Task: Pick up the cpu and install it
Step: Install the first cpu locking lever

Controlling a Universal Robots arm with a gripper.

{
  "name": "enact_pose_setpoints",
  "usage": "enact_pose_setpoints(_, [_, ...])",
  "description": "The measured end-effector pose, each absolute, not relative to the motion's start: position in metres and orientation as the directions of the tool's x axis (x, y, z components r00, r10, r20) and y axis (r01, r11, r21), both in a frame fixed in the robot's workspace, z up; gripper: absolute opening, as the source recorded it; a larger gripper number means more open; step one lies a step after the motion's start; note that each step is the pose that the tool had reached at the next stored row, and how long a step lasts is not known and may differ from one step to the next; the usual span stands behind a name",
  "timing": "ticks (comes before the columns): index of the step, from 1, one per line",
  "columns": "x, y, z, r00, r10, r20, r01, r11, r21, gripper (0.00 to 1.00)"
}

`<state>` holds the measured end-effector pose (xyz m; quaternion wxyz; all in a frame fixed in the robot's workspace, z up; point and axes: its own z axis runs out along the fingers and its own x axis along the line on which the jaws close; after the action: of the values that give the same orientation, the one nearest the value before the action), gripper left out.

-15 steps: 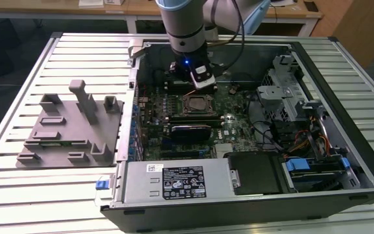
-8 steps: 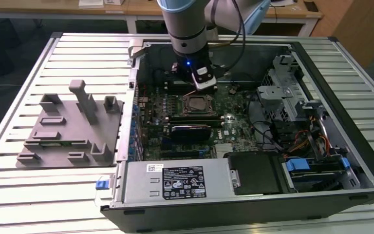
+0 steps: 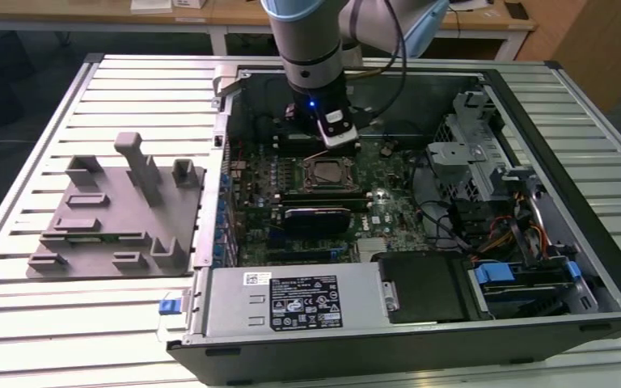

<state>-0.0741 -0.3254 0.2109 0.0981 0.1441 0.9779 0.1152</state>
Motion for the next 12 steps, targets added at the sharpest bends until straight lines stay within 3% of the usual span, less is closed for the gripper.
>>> enact_pose_setpoints(9, [-0.0741,-0.3247,0.2090,-0.938,0.308,-0.160,0.263,0.931,0.252,0.11])
enact_pose_setpoints(12, [-0.0744,-0.3247,0.2077,-0.934,0.313,-0.175,0.264,0.930,0.256,0.11])
